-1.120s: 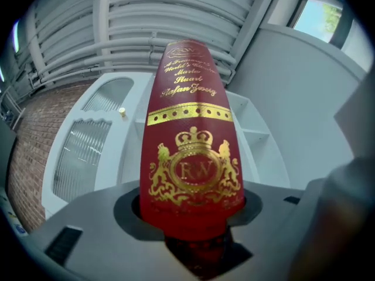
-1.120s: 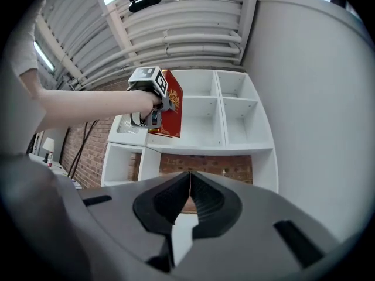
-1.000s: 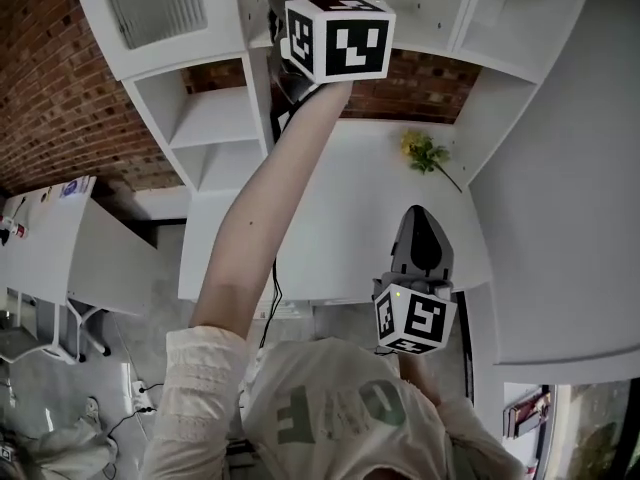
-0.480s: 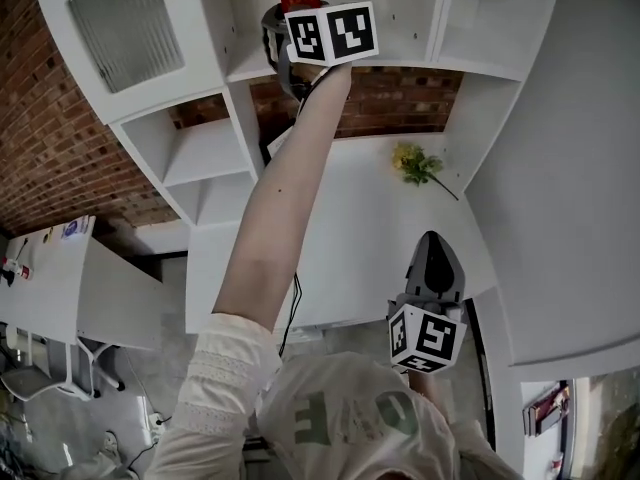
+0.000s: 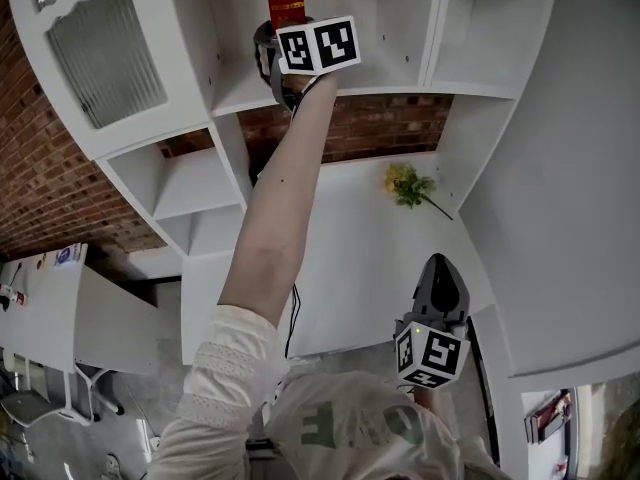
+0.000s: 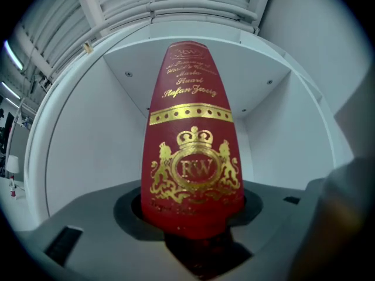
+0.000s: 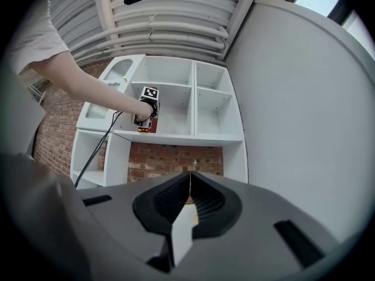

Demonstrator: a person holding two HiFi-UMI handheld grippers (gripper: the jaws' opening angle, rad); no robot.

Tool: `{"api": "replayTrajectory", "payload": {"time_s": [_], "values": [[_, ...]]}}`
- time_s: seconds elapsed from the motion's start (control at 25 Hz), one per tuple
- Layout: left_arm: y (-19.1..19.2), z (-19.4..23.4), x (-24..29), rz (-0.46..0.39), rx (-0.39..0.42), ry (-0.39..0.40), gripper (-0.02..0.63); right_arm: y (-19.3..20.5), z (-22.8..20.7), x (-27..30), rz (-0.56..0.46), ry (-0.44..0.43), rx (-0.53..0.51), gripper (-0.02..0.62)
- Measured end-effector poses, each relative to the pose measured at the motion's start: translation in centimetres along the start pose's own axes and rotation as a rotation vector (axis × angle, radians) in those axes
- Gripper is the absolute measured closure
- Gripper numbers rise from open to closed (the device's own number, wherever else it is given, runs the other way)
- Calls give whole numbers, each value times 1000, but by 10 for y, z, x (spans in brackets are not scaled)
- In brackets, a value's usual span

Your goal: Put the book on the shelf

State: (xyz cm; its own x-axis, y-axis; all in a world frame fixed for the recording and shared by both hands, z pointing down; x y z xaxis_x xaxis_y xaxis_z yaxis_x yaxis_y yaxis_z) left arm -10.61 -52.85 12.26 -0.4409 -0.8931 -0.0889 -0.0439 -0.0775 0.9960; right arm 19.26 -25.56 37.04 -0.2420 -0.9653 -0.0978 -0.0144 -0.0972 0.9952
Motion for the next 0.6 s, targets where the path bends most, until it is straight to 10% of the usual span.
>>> {"api": "replayTrajectory", "payload": {"time_s": [0.6], "values": [[3,-11,50,9,11,4,359,22,-15,12,95,41,24,578]]}}
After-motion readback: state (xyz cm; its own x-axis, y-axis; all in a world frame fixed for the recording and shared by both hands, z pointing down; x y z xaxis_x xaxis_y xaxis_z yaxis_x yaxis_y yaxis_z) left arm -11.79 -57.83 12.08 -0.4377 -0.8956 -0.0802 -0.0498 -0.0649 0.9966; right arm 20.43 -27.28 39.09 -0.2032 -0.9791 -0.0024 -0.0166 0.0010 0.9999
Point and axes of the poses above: the fingertips, and each gripper's own axes: x forward along the fingers, z to its left, y out of its underside, the point moved 9 cm from there along -x, backward along the fingers, and after that the axes turned 5 degrees about -y, right-handed, at the moved point
